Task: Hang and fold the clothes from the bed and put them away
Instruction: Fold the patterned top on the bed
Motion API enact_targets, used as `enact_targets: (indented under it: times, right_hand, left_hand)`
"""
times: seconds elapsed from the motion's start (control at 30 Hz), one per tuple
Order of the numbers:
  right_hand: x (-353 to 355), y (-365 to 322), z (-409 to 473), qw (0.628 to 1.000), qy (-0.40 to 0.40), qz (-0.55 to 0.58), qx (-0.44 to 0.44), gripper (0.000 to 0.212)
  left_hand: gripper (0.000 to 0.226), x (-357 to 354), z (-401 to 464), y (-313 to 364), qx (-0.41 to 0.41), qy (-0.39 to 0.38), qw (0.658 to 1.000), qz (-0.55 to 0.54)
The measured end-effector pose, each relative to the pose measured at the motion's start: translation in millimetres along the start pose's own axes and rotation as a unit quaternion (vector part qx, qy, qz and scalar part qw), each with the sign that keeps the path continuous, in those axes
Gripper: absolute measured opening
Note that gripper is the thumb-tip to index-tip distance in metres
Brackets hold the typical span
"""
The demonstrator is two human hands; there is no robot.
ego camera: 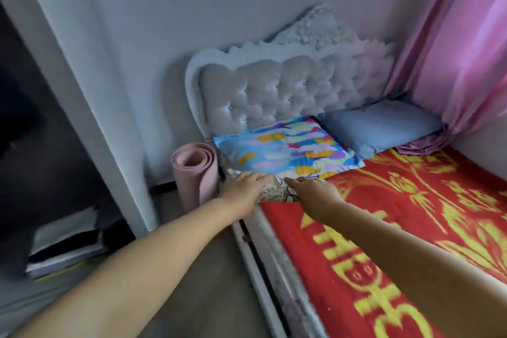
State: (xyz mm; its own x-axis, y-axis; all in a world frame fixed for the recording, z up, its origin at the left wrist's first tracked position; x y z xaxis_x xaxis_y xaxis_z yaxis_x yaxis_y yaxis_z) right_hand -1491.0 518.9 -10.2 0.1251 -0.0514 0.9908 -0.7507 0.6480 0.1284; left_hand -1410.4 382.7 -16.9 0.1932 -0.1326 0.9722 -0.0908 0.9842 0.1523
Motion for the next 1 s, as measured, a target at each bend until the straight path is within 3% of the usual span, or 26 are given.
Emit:
enact_targets:
  times: [0.33, 0.53, 0.7, 1.0]
  right_hand:
    - [18.3, -392.0, 31.8, 0.969, 0.000, 0.048, 0.242, 0.062]
    - [3.9, -554.6, 30.0, 0.941, -0.020, 0.047, 0.334, 0.069]
    - [-14.9, -616.3, 52.6, 0.930, -0.044, 0.019, 0.364, 0.077]
    - [-51.8, -671.0, 163.6, 0.931, -0.067, 0.051, 0.354, 0.074]
  left_hand:
    - [0.074, 68.2, -299.0, -253.5, 0.237, 0.003, 0.970, 0.059]
    - [0.076, 75.4, -427.5, -346.5, 0.332, -0.020, 0.941, 0.057]
    - [0.080, 57.9, -458.9, -399.1, 0.380, -0.033, 0.923, 0.052]
    - [0.076, 31.2, -417.0, -521.0, 0.386, -0.040, 0.920, 0.060]
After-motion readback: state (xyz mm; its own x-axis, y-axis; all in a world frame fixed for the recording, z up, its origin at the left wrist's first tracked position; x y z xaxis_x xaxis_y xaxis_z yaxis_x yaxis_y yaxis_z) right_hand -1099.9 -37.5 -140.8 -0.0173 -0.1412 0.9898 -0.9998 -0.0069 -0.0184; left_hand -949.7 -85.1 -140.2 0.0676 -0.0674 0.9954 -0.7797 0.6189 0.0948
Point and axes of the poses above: each hand's wrist, its own z-axis towards the middle knuckle, its own x-axis out of the back of the hand, y = z × x, the point moved 5 cm from there along z, towards the middle knuckle, and after that the axes turned 10 degrees about y, right-handed, at the moved point
